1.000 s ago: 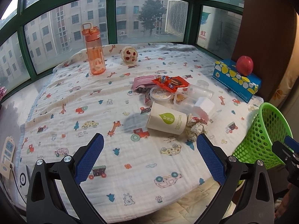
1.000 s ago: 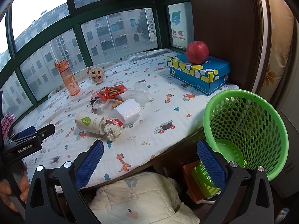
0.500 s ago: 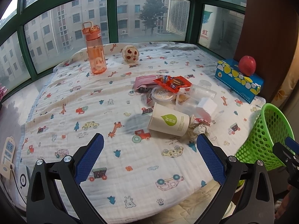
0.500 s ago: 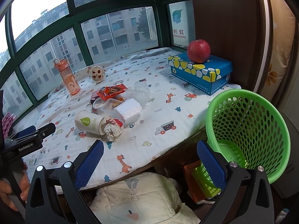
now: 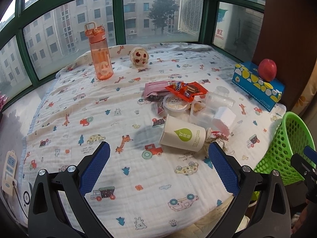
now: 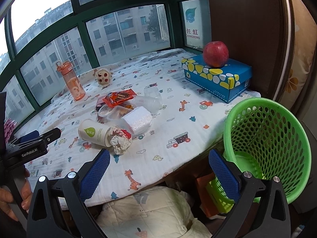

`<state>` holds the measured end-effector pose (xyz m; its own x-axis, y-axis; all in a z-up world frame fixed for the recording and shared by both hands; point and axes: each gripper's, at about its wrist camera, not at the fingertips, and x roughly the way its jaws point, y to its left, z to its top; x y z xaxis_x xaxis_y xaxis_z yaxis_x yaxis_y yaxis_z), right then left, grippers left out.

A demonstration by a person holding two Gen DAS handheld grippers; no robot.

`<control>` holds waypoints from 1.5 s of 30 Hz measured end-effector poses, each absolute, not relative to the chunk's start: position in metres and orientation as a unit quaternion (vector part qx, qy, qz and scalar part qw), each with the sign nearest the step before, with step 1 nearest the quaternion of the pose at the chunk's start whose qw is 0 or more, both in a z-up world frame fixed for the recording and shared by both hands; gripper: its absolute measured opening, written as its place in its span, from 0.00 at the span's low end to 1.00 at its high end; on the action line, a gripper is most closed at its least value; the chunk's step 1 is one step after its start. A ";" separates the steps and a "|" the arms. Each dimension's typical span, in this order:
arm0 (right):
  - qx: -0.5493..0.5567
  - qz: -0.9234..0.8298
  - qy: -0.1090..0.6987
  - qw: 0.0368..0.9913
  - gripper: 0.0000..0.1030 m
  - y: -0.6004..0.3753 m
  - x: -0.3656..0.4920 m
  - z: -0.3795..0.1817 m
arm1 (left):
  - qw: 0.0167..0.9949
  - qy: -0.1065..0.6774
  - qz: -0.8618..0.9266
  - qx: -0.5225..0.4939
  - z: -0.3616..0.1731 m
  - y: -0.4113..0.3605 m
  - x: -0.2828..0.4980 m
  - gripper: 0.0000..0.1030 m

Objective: Collect trash
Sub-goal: 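Move both tools toward the paper cup and crumpled tissue on the bed, then grasp the white paper cup with the left tool while the right tool grasps the crumpled tissue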

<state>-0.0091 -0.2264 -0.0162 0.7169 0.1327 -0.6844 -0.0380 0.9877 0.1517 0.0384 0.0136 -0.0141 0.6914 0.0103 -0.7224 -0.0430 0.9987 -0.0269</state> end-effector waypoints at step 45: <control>0.058 0.053 0.413 0.907 0.94 -0.223 0.032 -0.041 | 0.879 0.467 -0.073 0.052 -0.099 -0.030 0.117 0.82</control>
